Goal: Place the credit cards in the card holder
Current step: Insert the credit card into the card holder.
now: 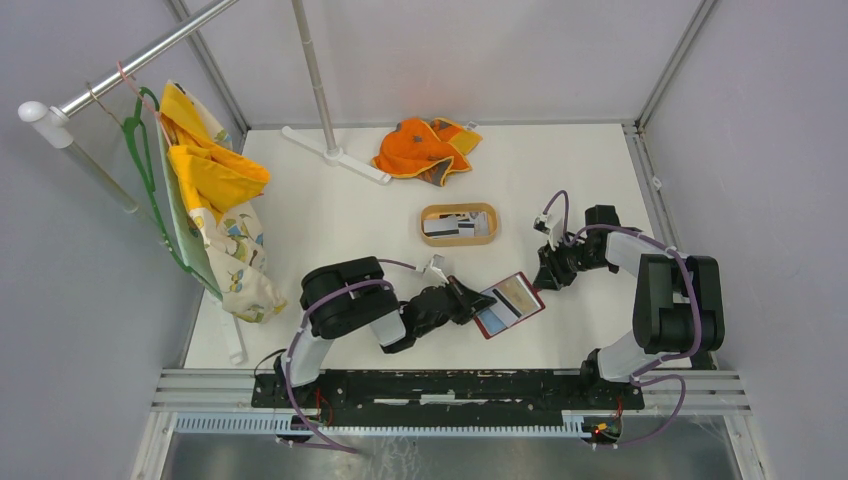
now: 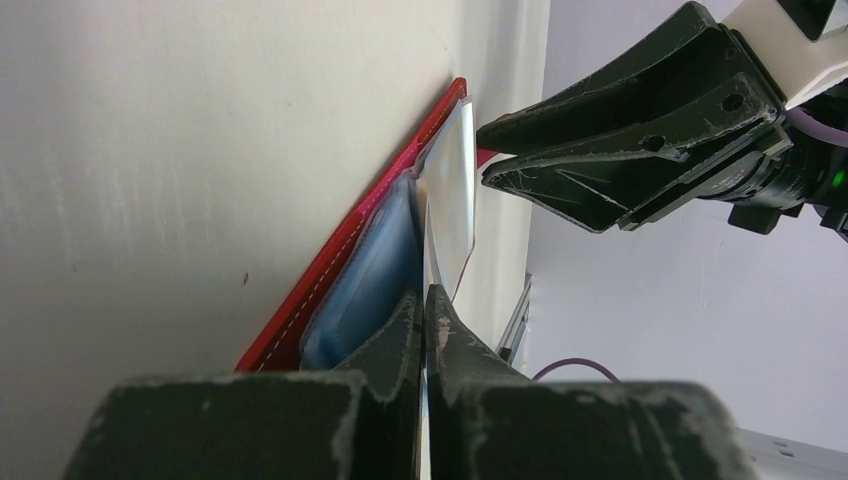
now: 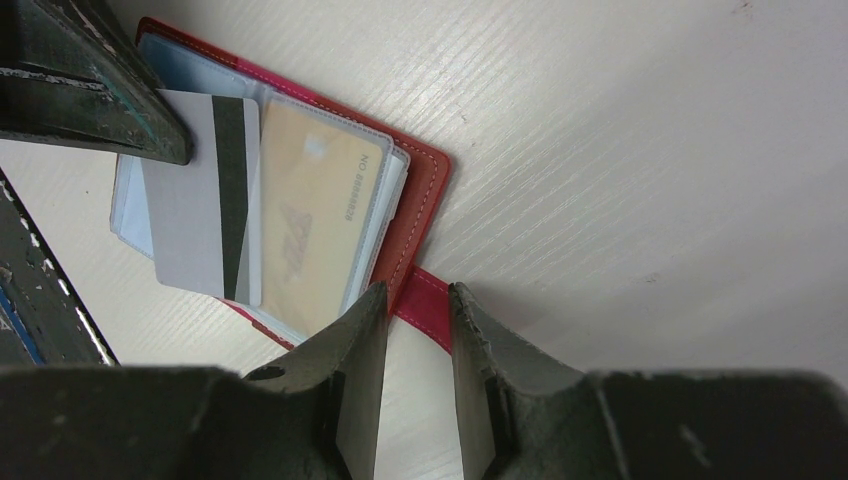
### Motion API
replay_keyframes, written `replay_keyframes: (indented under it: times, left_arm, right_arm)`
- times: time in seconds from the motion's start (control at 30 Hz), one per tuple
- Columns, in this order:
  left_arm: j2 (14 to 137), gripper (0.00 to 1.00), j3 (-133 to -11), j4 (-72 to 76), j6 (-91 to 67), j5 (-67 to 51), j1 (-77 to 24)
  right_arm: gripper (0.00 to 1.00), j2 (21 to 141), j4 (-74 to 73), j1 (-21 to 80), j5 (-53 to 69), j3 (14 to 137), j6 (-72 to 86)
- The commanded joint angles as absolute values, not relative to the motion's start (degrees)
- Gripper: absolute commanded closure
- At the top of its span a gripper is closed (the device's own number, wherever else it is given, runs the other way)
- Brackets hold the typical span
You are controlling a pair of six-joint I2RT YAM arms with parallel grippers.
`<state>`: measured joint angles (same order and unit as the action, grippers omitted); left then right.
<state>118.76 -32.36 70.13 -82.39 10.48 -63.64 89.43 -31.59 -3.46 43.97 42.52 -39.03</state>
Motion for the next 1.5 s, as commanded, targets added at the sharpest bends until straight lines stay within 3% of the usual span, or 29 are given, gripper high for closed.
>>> replay_keyframes:
  times: [0.0, 1.13, 1.47]
  left_arm:
    - [119.75, 0.98, -33.61, 70.49, -82.68, 9.5, -63.31]
    - [123.44, 0.94, -39.58, 66.34, -83.5, 0.26, -59.56]
    - [125.57, 0.87, -40.69, 67.76, -83.34, -2.91, -58.9]
  right_arm:
    - [0.65, 89.59, -32.0, -2.99, 42.1, 42.32, -39.64]
    - [0.64, 89.03, -32.0, -2.99, 42.19, 42.28, -40.08]
    - [0.56, 84.75, -31.46, -3.0, 40.08, 42.81, -41.66]
